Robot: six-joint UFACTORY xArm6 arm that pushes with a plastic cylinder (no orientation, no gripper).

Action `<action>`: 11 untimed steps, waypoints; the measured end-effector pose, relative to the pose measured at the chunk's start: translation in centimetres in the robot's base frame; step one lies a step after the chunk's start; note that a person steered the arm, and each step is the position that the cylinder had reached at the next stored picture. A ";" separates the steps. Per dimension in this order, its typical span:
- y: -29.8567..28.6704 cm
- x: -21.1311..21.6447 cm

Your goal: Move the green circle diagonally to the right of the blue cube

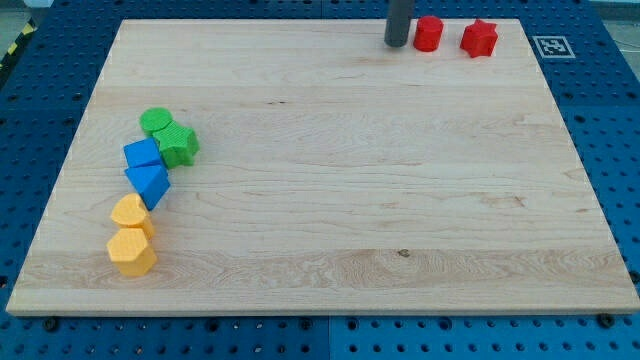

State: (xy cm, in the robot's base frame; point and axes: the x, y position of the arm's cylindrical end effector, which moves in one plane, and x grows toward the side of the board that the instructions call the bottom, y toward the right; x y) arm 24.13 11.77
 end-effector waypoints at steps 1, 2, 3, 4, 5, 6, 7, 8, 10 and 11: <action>3.3 0.0; 4.9 0.3; 0.6 3.0; -7.4 4.5; -18.2 6.2; -29.5 9.0; -38.5 12.4; -40.4 16.4; -27.0 17.1; -18.4 16.8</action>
